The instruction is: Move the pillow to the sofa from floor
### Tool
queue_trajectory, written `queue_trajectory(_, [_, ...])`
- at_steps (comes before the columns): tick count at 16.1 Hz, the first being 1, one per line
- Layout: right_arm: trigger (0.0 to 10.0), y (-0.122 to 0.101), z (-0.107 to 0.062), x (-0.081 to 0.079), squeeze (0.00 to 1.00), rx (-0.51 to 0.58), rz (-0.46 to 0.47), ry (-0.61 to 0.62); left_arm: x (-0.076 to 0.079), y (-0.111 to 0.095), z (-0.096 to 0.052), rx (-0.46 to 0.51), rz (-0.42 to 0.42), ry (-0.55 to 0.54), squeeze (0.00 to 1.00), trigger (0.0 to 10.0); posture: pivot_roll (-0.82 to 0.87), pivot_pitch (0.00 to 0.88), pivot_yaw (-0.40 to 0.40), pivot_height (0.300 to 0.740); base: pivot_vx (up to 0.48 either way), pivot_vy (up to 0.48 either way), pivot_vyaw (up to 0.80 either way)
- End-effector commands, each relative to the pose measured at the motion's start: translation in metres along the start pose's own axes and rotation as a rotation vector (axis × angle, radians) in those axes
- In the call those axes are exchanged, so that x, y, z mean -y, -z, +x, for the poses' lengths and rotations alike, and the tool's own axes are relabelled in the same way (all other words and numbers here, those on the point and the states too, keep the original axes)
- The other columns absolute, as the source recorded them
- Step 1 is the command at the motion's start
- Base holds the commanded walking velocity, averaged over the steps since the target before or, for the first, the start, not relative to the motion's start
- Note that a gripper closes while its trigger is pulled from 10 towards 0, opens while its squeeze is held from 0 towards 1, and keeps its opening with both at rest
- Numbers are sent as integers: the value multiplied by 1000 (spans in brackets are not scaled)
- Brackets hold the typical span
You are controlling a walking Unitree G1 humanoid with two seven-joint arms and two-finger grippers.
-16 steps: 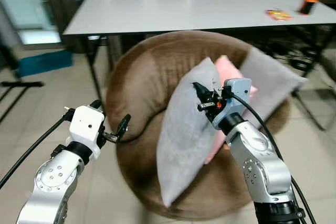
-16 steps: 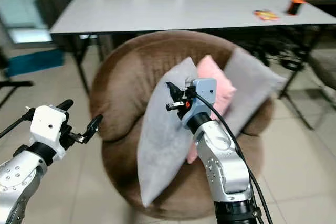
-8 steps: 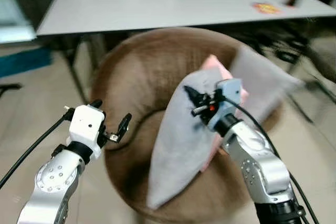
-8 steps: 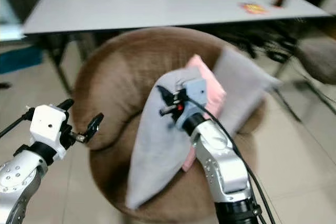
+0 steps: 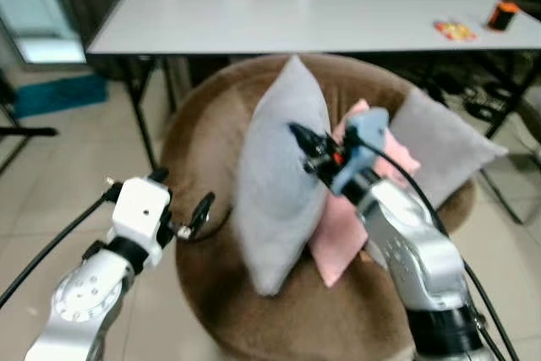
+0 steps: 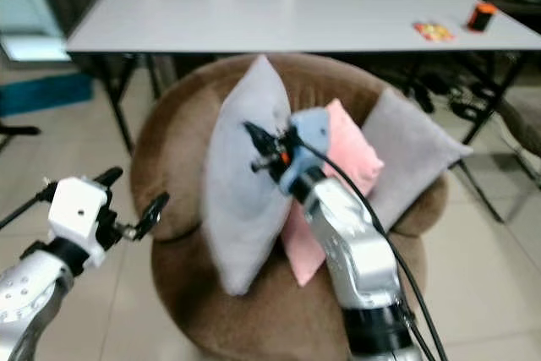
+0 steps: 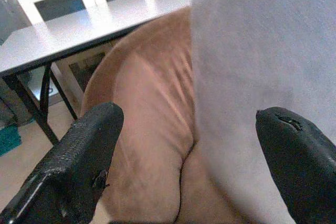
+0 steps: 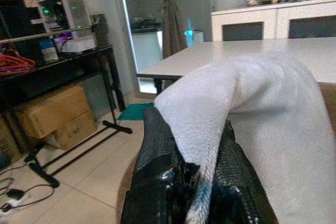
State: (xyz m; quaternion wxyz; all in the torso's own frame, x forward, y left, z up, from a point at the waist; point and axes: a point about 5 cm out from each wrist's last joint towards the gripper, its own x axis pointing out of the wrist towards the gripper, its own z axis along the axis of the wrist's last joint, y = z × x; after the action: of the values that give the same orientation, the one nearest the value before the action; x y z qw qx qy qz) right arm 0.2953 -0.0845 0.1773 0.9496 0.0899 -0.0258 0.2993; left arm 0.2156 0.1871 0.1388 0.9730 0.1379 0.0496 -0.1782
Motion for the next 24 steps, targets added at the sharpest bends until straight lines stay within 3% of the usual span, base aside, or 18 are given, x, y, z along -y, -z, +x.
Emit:
queue_trajectory(1, [10000,-10,7,4,0,54,-1,12,0,3,-2,-32,7,44,0,10000,-3,0,-1,740,0,0,0])
queue_trajectory(5, [10000,-2,40,14,0,26,24,17,5,11,-8,-82,23,231,0,10000,6,0,-5,740,0,0,0])
queue_trajectory(7, [10000,3,59,27,0,-4,19,32,4,13,-13,-116,43,292,0,10000,19,0,-10,740,0,0,0])
queue_trajectory(10, [10000,5,67,44,0,-24,-1,82,5,13,-19,-135,48,341,0,10000,35,0,-14,740,0,0,0])
queue_trajectory(13, [10000,12,66,64,0,-61,-25,164,6,13,-24,-136,31,379,0,10000,40,0,-14,740,0,0,0])
queue_trajectory(15, [10000,36,50,88,0,-190,-116,323,8,14,-25,-142,22,401,0,10000,38,0,-12,740,0,0,0])
queue_trajectory(17, [10000,59,37,96,0,-329,-123,418,9,14,-23,-141,21,415,0,10000,27,0,4,740,0,0,0])
queue_trajectory(18, [10000,78,28,96,0,-456,-166,449,9,13,-20,-132,25,419,0,10000,29,0,8,740,0,0,0])
queue_trajectory(19, [10000,85,23,97,0,-503,-195,448,9,13,-19,-128,25,423,0,10000,35,0,7,740,0,0,0])
queue_trajectory(20, [10000,90,14,104,184,-537,-207,501,9,12,-18,-127,26,434,0,10000,53,0,0,740,0,0,0])
queue_trajectory(21, [10000,86,9,113,757,-520,-191,590,10,12,-18,-128,29,442,0,10000,53,0,0,740,0,0,0])
queue_trajectory(22, [10000,80,9,118,1000,-475,-144,624,9,11,-18,-128,32,441,0,10000,66,0,-8,740,0,0,0])
queue_trajectory(24, [10000,51,18,128,1000,-306,-49,625,7,11,-18,-119,36,418,0,10000,63,0,-7,740,0,0,0])
